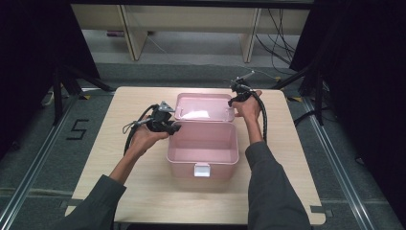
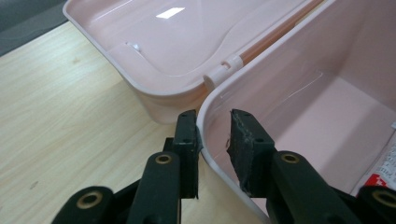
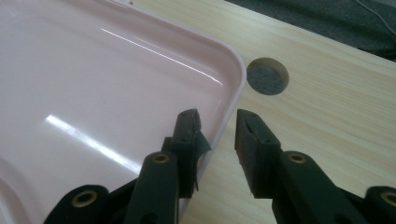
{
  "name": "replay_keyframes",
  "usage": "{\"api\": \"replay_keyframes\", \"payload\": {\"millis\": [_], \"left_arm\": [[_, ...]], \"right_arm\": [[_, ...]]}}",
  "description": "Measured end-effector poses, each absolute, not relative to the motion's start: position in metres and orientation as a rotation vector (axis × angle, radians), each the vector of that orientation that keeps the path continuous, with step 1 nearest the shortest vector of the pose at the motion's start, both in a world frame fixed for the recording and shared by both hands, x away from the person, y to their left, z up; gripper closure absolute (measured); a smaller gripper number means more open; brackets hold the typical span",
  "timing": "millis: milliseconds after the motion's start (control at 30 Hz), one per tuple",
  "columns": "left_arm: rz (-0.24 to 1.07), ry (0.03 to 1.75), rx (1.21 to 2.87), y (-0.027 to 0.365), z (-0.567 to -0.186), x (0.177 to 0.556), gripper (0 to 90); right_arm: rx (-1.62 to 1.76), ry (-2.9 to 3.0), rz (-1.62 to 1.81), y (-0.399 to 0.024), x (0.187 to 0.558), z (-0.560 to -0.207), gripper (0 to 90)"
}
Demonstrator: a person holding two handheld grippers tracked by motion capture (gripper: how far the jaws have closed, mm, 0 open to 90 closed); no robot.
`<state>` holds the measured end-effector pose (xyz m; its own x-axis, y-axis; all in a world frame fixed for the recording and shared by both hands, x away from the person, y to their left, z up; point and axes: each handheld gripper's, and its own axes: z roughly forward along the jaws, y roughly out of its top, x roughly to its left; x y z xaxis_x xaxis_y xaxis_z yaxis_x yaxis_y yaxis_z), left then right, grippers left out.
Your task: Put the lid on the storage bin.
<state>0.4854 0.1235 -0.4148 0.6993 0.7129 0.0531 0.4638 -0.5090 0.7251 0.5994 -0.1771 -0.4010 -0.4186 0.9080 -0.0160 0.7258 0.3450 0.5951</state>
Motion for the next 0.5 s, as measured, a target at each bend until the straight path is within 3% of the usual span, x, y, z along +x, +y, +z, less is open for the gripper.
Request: {"api": "replay_keyframes", "payload": {"millis": [500], "left_arm": [[0.474,0.895,2.192,0.1230,-0.4155,0.4842,74.4]], "right_arm": [[1.504,2.247,0.658,-0.1697,0.6042,-0.4054,76.2]]}}
